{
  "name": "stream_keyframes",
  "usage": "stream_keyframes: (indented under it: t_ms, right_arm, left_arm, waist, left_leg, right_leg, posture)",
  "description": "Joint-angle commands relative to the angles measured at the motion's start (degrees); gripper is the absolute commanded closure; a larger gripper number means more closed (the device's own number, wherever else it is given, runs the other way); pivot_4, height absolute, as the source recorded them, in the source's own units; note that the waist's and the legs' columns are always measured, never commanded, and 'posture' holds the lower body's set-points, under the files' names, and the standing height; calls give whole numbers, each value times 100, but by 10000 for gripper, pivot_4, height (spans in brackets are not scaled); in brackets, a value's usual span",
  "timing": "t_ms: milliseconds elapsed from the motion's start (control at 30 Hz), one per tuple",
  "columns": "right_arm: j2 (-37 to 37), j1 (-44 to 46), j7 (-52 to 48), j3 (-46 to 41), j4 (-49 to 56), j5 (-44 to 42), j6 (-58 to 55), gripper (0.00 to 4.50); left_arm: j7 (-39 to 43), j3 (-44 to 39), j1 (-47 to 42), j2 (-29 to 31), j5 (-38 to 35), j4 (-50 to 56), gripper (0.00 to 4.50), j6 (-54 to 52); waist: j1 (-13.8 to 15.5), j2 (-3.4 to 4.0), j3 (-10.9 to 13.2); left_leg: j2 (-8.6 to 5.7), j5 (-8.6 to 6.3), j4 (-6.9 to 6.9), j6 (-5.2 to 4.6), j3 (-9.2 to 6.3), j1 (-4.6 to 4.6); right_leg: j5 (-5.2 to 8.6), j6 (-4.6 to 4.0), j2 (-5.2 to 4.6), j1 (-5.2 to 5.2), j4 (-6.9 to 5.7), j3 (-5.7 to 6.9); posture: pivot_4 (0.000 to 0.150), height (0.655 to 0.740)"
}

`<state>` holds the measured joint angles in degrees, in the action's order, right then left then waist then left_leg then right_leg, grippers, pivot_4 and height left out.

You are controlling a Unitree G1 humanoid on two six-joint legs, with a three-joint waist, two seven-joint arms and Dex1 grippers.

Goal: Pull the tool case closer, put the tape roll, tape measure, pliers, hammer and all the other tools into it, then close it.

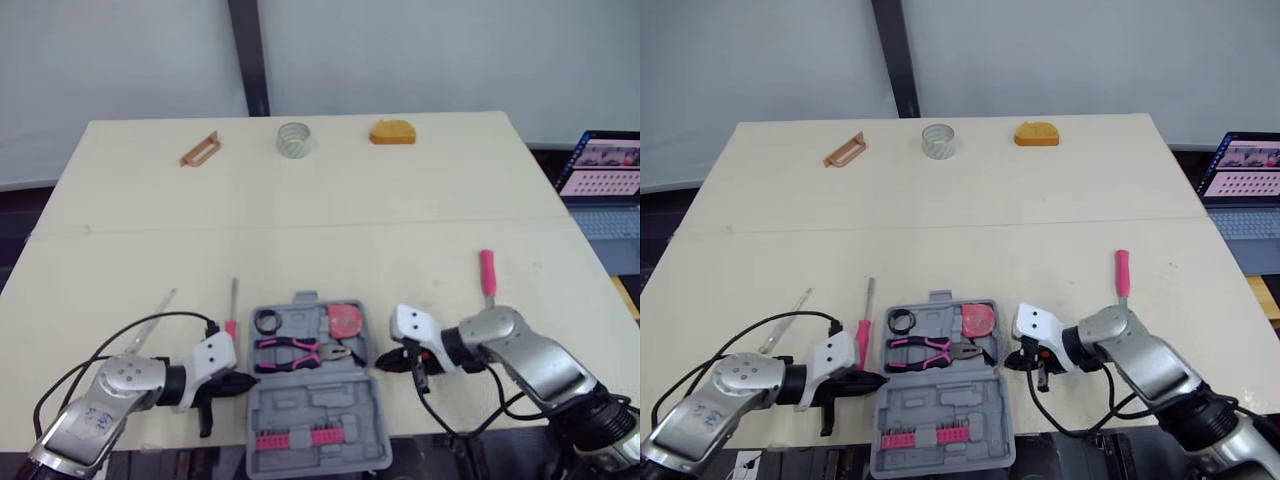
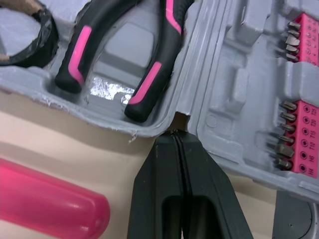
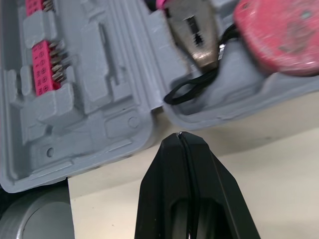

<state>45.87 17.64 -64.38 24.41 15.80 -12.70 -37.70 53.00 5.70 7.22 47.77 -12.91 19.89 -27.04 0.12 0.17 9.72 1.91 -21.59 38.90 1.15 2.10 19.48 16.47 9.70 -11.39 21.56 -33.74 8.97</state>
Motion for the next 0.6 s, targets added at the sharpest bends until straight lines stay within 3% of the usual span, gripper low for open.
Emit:
stream_keyframes:
  t_ms: [33, 600]
  right_arm:
    - [5, -9, -39, 25, 182, 28, -4, 44836]
    - [-283, -42, 115, -46, 105, 46, -92, 44836]
  left_arm:
    - [-17, 52, -14, -44, 48, 81, 45000, 104]
    - [-117, 382, -649, -400, 354, -274, 45000, 200]
  waist:
    - [1, 0, 0]
    - [45, 0, 0]
  left_leg:
    - [0, 0, 1, 0, 0, 1]
    - [0, -1, 9, 0, -1, 2]
  right_leg:
    - [0, 0, 0, 0, 0, 0]
    - [0, 0, 0, -1, -3, 1]
  posture:
    - [1500, 7400]
    - [1500, 7400]
